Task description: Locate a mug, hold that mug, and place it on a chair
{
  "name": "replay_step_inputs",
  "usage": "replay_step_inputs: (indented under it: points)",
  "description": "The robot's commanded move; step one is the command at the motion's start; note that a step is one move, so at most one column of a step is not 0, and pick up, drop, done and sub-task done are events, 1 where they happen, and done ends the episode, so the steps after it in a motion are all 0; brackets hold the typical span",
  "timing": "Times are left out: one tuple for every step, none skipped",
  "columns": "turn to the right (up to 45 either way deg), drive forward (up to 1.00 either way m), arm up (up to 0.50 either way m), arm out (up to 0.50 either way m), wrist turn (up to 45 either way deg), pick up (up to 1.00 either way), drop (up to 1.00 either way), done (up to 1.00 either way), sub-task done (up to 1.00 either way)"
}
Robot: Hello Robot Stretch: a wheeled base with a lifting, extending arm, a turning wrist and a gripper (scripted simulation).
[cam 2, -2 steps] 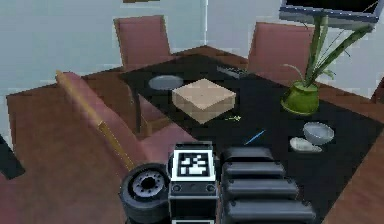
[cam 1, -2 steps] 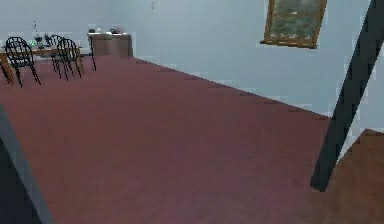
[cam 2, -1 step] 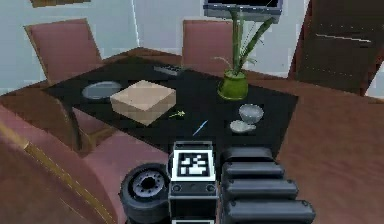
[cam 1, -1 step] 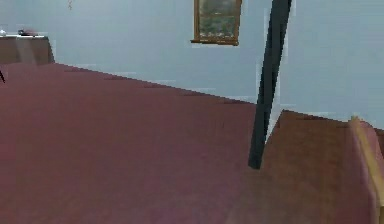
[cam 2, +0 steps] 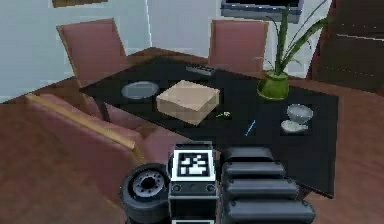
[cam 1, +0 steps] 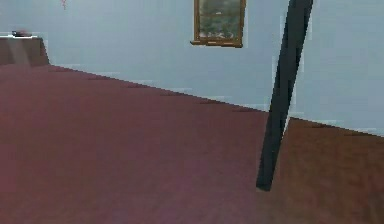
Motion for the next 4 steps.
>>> replay_step_inputs:
  points:
    - [-45.0,0.00,0.00,0.00,0.0,0.00,0.00,0.00,0.00]
    - [-21.0,0.00,0.00,0.00,0.0,0.00,0.00,0.00,0.00]
    - [0.0,1.00,0.00,0.00,0.0,0.00,0.00,0.00,0.00]
    - [0.0,1.00,0.00,0.00,0.0,0.00,0.00,0.00,0.00]
